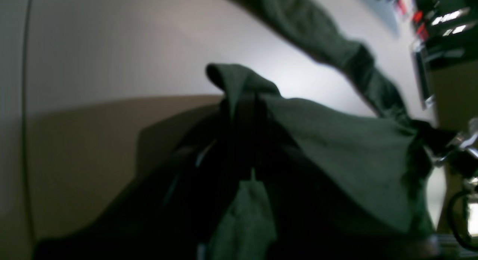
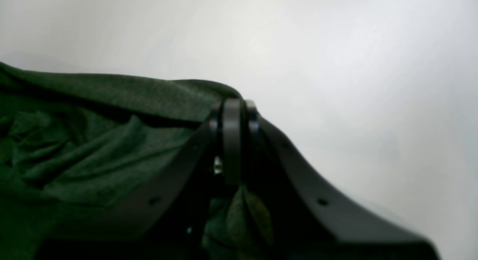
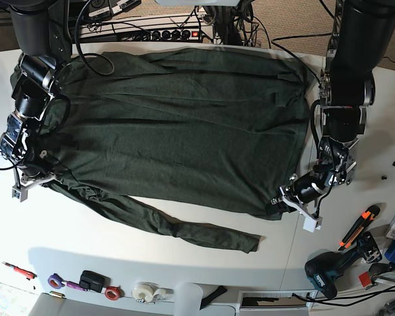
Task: Layout the t-shirt on the table in an organized manner, then fold the t-shirt properly
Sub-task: 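Fold the grasped edge over the shirt toward the other edge with both grippers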
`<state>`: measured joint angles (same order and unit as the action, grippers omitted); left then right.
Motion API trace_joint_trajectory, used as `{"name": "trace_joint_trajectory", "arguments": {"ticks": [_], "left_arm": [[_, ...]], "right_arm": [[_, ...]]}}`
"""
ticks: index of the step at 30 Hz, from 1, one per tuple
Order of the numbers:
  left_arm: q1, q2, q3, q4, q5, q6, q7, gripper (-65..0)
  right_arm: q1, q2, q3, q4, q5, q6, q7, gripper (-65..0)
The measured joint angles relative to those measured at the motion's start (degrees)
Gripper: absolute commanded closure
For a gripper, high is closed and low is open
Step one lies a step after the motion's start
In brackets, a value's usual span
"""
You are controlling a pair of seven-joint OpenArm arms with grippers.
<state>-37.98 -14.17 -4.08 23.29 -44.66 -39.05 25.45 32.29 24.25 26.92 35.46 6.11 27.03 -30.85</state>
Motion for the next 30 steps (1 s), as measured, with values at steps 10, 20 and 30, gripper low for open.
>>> {"name": "trace_joint_trajectory", "arguments": {"ticks": [10, 20, 30], "left_arm": [[0.22, -0.94, 0.22, 6.62, -18.86, -0.11, 18.86, 0.0], [9.03, -5.97, 0.26, 16.85, -35.80, -0.46, 35.71, 0.0], [19.52, -11.28, 0.09, 31.01, -38.56, -0.57, 41.92, 0.0]], "right_arm": [[-6.27, -0.20, -0.04, 16.94, 10.45, 9.03, -5.49, 0.0], [-20.85, -0.28, -0.07, 40.96, 16.55, 9.09, -11.39, 0.0], [-30.32, -0.44, 7.26, 49.79, 17.86, 9.55, -12.61, 0.0]]}}
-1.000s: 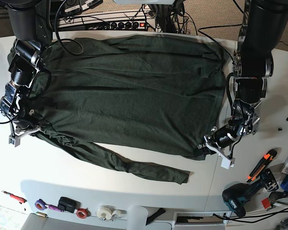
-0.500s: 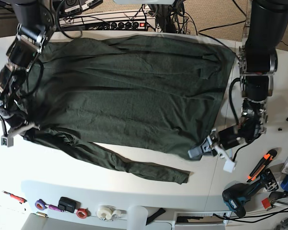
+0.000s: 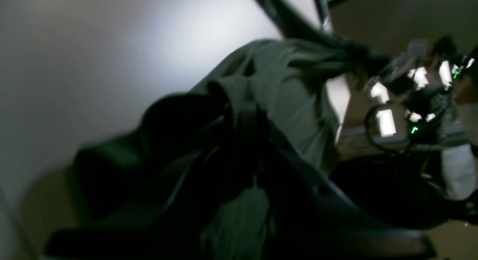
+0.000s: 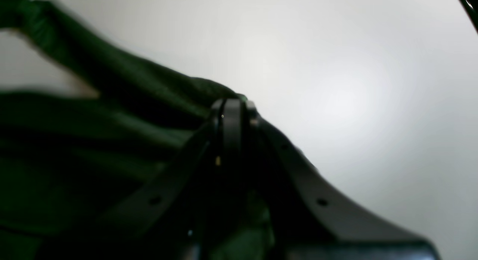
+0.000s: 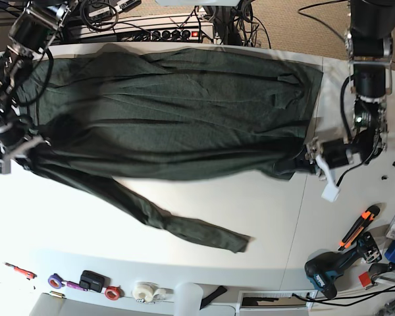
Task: Layout the t-shirt on the table in an organized manner, then fold the t-shirt properly
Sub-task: 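Fold the grasped edge over the shirt toward the other edge with both grippers, then release the folded edge and withdraw both grippers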
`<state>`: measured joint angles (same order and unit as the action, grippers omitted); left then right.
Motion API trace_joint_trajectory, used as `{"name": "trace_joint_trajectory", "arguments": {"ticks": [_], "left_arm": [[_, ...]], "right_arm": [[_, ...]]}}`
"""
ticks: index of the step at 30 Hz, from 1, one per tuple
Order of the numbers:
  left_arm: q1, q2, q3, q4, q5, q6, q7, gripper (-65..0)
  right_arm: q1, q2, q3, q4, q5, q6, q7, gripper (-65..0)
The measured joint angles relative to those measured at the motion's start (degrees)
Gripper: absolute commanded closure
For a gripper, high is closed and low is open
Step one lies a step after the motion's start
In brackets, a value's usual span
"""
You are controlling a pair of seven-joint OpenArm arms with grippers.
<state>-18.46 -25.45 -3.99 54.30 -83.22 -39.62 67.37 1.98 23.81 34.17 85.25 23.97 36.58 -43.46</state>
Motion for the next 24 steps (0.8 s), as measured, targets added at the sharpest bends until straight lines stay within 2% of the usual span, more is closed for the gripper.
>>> {"name": "trace_joint_trajectory", "arguments": {"ticks": [2, 5, 11, 24], "left_arm": [[1.64, -0.66, -1.16, 1.46, 0.09, -0.09, 1.44, 0.0], [3.30, -0.76, -4.09, 2.99, 0.04, -0.11, 3.56, 0.0], [6.21, -1.57, -6.32, 3.48, -0.20, -0.11, 5.40, 0.0], [10.34, -1.73, -6.56, 4.00, -1.81, -0.98, 4.68, 0.0]], "right_arm": [[-1.22, -0.02, 3.15, -0.02, 1.81, 0.68, -1.62, 0.0], [-2.62, -0.02, 7.98, -0.02, 7.32, 3.54, -4.83, 0.0], [-5.20, -0.02, 13.79, 0.00, 17.25, 3.54, -12.44, 0.0], [-8.50, -0.07, 14.19, -0.02, 17.94, 3.54, -15.26, 0.0]]}}
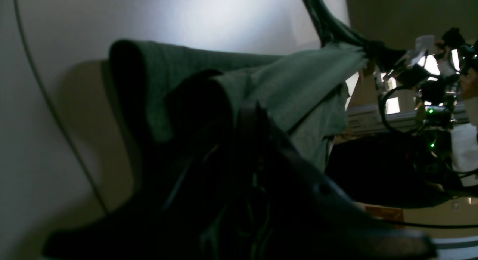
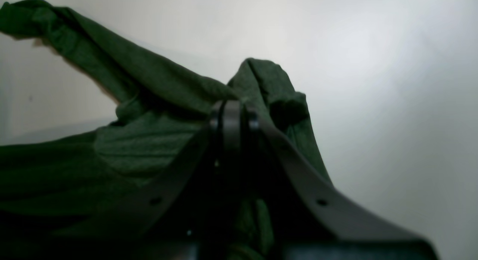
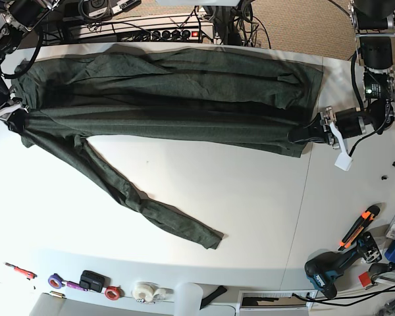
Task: Layout the t-shirt on the table in an organized manner, then fold the t-shirt properly
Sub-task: 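Release the folded edge and withdraw both grippers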
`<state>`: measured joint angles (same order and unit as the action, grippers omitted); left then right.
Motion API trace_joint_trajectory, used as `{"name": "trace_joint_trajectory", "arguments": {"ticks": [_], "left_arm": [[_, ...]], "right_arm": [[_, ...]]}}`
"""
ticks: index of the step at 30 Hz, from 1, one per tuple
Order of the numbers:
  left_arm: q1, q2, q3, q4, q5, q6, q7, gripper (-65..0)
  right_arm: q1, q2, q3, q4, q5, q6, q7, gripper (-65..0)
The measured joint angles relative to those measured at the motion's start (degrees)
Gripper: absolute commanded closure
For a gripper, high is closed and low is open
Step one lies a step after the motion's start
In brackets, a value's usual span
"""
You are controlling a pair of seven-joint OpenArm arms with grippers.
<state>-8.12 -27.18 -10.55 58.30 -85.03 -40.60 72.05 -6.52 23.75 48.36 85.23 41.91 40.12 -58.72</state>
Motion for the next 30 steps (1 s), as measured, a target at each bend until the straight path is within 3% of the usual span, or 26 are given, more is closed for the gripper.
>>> {"name": "trace_joint_trajectory", "arguments": {"ticks": [2, 4, 6, 8, 15, 19, 25, 30], "left_arm": [[0.02, 0.00, 0.00, 0.00, -0.09, 0.00, 0.00, 0.0], [0.00, 0.00, 0.00, 0.00, -0.09, 0.00, -0.02, -12.1], [0.00, 0.00, 0.00, 0.00, -0.11, 0.00, -0.02, -26.2], [0.00, 0.00, 0.00, 0.00, -0.11, 0.00, -0.09, -31.8], [-0.13, -1.38, 0.04, 0.48, 0.85, 0.28, -0.04, -31.8], [-0.35, -4.07, -0.24, 2.32, 1.68, 0.87, 0.52, -31.8], [-3.26, -6.91, -6.43, 5.46, 1.49, 0.85, 0.48, -31.8], [-5.49, -9.01, -10.38, 5.46, 1.55, 0.85, 0.57, -31.8]], "right_arm": [[0.02, 0.00, 0.00, 0.00, -0.02, 0.00, 0.00, 0.0], [0.02, 0.02, 0.00, 0.00, 0.00, 0.00, -0.50, 0.0], [0.02, -0.07, 0.00, 0.00, -0.24, -0.02, -1.05, -19.2], [0.02, -0.07, 0.00, 0.00, -0.46, -0.17, -0.63, -30.1], [0.83, 1.07, 0.02, 0.00, -0.46, -0.17, 9.33, -30.5], [4.76, 1.46, 0.33, 0.00, -0.52, -0.20, 9.68, -30.5], [12.31, 0.96, 0.26, 0.00, -0.48, -0.22, 9.75, -30.5], [18.10, -1.09, -4.63, -1.14, -6.47, -0.20, 9.92, -30.5]]}}
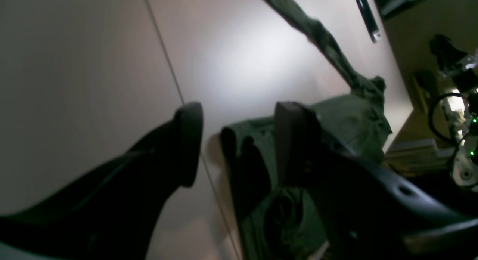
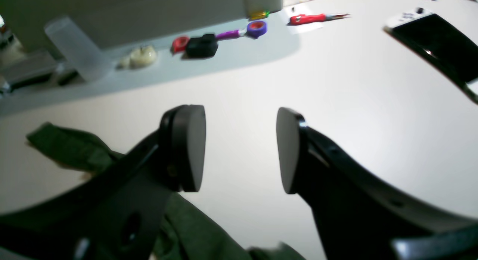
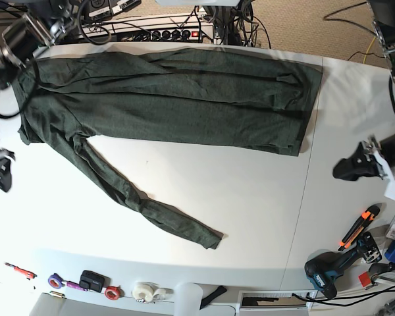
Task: Layout the t-shirt on the table in an organized manner, then fold the t-shirt properly
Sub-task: 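Release the folded edge and withdraw both grippers, then grasp the loose green sleeve with the right gripper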
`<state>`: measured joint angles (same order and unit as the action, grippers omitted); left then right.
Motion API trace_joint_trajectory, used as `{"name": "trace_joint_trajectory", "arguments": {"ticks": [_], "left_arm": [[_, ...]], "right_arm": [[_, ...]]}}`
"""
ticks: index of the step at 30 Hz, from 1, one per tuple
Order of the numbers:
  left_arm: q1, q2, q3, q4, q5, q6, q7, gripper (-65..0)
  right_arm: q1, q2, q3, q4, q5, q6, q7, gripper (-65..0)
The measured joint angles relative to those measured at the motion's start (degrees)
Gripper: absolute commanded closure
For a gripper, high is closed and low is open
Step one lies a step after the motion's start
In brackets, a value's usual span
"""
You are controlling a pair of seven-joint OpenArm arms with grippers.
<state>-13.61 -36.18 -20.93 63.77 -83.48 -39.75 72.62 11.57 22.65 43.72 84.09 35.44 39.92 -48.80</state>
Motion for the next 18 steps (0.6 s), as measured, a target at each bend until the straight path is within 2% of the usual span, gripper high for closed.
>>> {"name": "trace_joint_trajectory", "arguments": {"ticks": [4, 8, 11, 15, 18], "left_arm": [[-0.94, -0.50, -0.04, -0.04, 0.07, 0.00, 0.02, -31.8], [-1.27, -0.48, -0.04, -0.02, 0.02, 0.00, 0.02, -31.8], [-1.18, -0.48, -0.04, -0.04, 0.07, 0.00, 0.07, -31.8], [-1.20, -0.48, -0.04, -0.02, 0.07, 0.00, 0.04, -31.8], [-1.18, -0.50, -0.04, -0.02, 0.07, 0.00, 0.07, -31.8]], "right_arm": [[4.52, -0.50, -9.99, -9.42, -4.15, -0.87, 3.96, -30.5], [11.74, -0.57, -21.27, -25.03, -7.45, -1.03, 6.80, -30.7], [17.25, -1.05, -28.61, -37.27, -9.68, -1.03, 9.46, -35.5], [20.68, -3.50, -34.27, -46.05, -13.16, -0.92, 14.58, -36.6], [21.44, -5.35, -36.02, -46.12, -15.04, -1.05, 14.69, -36.6]]}}
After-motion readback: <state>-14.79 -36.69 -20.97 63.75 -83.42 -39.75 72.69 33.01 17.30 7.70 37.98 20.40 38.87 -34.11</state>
